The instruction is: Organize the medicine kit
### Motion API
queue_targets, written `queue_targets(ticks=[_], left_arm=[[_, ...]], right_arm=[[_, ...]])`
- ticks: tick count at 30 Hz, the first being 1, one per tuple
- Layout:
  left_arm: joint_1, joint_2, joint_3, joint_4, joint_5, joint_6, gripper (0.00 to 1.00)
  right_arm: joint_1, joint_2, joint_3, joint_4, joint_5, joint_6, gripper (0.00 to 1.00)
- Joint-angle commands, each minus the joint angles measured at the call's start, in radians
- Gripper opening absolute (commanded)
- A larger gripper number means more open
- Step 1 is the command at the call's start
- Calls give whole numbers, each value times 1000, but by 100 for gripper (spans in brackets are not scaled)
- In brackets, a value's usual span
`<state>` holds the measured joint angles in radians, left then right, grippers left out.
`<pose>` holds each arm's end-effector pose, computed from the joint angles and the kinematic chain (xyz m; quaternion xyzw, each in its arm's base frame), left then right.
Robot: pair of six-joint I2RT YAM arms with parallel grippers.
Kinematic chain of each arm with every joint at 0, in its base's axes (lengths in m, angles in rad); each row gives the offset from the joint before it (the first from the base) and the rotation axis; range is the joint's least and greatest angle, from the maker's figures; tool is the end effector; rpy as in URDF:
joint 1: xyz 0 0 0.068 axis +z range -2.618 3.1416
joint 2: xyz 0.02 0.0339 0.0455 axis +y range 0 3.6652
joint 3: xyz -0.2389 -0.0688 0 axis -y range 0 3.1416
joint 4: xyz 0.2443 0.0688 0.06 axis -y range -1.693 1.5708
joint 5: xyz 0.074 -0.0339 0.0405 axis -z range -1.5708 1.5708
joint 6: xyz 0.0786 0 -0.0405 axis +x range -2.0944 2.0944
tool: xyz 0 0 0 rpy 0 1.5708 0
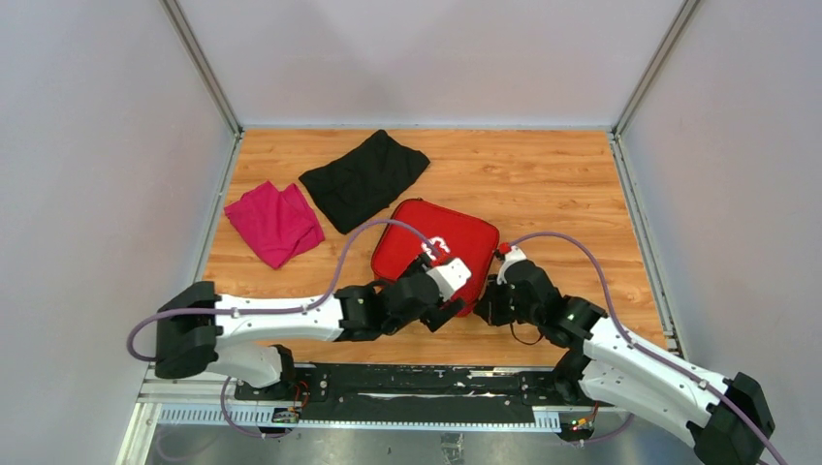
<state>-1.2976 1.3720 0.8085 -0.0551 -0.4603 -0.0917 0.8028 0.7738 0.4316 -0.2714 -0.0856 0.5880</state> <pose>0.1224 -0.3074 0.1842 0.4046 0.7721 -0.1299 0.4726 0.1507 0.1657 0.1673 -0.1147 0.8796 0.3240 0.3289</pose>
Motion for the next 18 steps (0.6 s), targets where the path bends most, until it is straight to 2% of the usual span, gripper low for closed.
queue_targets(ticks=[1, 5, 11, 18], left_arm=[[84, -115, -14, -54, 72, 8, 84], [241, -188, -40, -37, 164, -20, 85], [451, -205, -65, 0, 200, -157, 86], [633, -147, -89, 100, 350, -307, 86]], right_arm=[[-16, -63, -31, -43, 262, -20, 0], [-122, -25, -14, -21, 245, -80, 0], [-272, 80, 36, 38, 166, -163, 0], [-310, 189, 113, 43, 47, -231, 0]])
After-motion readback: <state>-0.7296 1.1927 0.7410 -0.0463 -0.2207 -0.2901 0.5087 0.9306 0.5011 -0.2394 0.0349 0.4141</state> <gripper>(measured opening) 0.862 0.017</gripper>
